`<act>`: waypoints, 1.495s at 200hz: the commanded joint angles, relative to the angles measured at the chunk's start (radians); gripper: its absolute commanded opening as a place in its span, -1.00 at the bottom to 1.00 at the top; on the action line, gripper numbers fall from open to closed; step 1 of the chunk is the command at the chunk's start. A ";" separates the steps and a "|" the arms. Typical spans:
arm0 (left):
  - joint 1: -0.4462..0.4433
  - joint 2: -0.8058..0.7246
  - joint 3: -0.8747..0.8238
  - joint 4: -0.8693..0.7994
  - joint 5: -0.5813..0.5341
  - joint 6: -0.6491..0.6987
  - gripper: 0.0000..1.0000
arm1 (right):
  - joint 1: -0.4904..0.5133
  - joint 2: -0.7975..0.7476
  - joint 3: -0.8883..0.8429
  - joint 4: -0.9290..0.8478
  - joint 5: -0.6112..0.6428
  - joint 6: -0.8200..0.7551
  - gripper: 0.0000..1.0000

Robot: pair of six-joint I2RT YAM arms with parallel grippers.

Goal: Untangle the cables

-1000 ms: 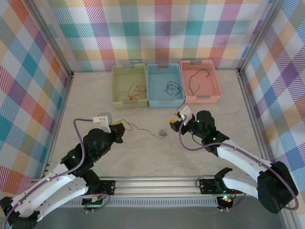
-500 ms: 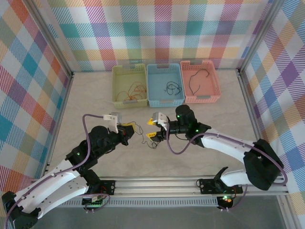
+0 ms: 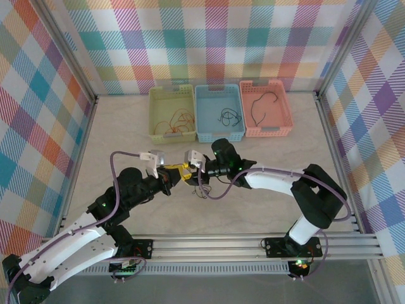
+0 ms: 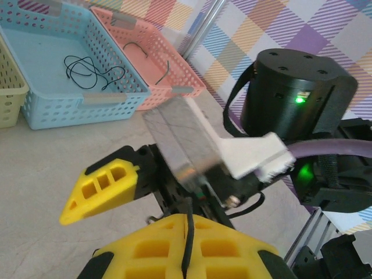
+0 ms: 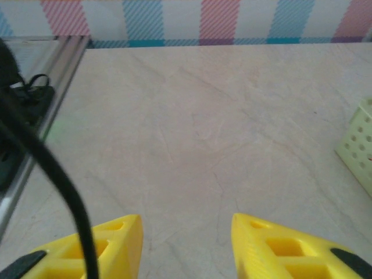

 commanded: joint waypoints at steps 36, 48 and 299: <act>-0.019 -0.015 -0.010 0.063 0.047 0.023 -1.00 | -0.080 0.078 0.046 0.152 0.301 0.159 -0.67; -0.021 -0.018 -0.010 0.067 0.053 0.025 -1.00 | -0.133 0.084 0.036 0.189 0.315 0.219 -0.59; -0.052 -0.003 -0.006 0.088 0.102 0.046 -1.00 | -0.141 -0.134 -0.186 0.186 -0.315 0.005 0.22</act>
